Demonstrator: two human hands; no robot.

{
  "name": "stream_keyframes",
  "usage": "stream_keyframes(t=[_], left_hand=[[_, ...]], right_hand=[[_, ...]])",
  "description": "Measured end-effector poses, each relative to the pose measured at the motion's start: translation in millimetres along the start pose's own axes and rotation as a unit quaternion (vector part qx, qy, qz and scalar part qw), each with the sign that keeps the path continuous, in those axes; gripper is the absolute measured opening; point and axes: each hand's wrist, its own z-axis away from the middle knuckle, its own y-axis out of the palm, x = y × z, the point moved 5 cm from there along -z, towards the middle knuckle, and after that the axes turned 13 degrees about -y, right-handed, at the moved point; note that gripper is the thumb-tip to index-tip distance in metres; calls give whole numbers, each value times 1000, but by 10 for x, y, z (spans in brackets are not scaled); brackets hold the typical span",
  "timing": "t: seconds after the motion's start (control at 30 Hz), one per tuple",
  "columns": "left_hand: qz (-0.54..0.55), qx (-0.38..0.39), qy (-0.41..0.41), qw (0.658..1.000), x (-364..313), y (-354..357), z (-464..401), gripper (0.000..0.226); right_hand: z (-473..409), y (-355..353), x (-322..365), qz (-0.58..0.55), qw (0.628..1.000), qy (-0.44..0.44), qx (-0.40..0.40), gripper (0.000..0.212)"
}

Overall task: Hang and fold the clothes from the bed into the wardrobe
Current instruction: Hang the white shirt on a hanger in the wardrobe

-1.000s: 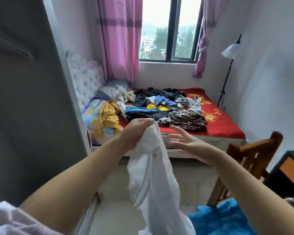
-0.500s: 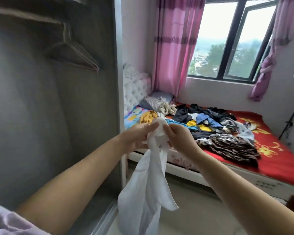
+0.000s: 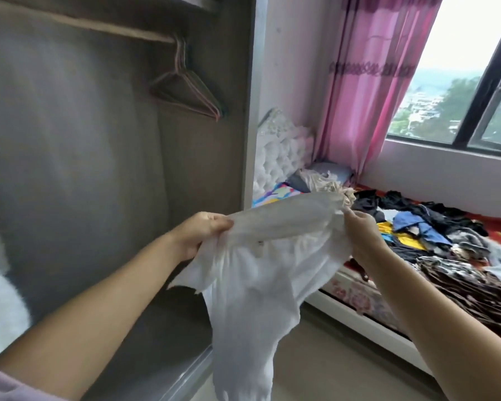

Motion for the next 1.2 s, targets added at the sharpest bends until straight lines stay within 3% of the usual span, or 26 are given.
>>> stream_keyframes(t=[0.1,0.17,0.2,0.23,0.3,0.33,0.37,0.4,0.43,0.6,0.7,0.8,0.83,0.9,0.97,1.03,1.07,1.1,1.13,1.2], left_hand=[[32,51,-4,998,-137,-97,-8,38],[42,66,4,997,-223,-97,-33,27],[40,69,6,997,-260,-86,-51,23],[32,72,7,997,-297,-73,-65,23],[6,85,7,996,-362,-59,-97,22],[-11,93,5,996,-376,-71,-118,21],[-24,97,1,995,-379,-111,-140,20],[-32,100,-5,994,-367,-178,-168,20],[-35,103,-12,994,-351,-265,-191,20],[-2,95,-28,995,-251,-923,-371,30],[-43,62,-54,996,-195,-1426,-510,24],[-130,1,-84,988,-52,-1939,-637,18],[-146,-14,-85,986,-18,-2075,-673,17],[-163,-53,-60,983,4,-2323,-765,17],[-159,-97,7,982,-77,-2497,-807,17],[-179,-126,92,971,-217,-2560,-768,26],[-206,-126,121,963,-274,-2552,-734,32],[-262,-127,132,948,-308,-2530,-708,38],[-360,-140,125,914,-325,-2511,-708,45],[-575,-191,89,791,-322,-2530,-780,69]], right_hand=[[-108,-200,-355,8,996,93,9,27],[-176,-214,-434,211,975,40,55,35],[-144,-121,-342,283,954,-32,88,34],[-74,63,-255,291,941,-98,142,35],[266,597,12,193,914,-167,317,63],[468,875,113,172,878,-186,407,65],[639,1121,170,173,835,-219,475,49],[725,1315,175,190,813,-247,492,25],[732,1468,175,188,816,-263,479,14],[586,2060,106,128,845,-211,474,23],[257,2400,203,101,905,-226,346,28],[-69,2680,584,42,909,-273,312,16],[-145,2784,702,40,892,-279,354,6],[-193,2973,913,111,823,-278,484,40],[-191,3163,1020,301,695,-321,569,55],[-246,3386,1112,462,546,-440,543,32],[-290,3502,1182,493,511,-491,504,28],[-333,3595,1257,491,514,-526,466,29],[-403,3664,1328,468,544,-544,434,29],[-544,3758,1439,414,605,-549,401,26]])
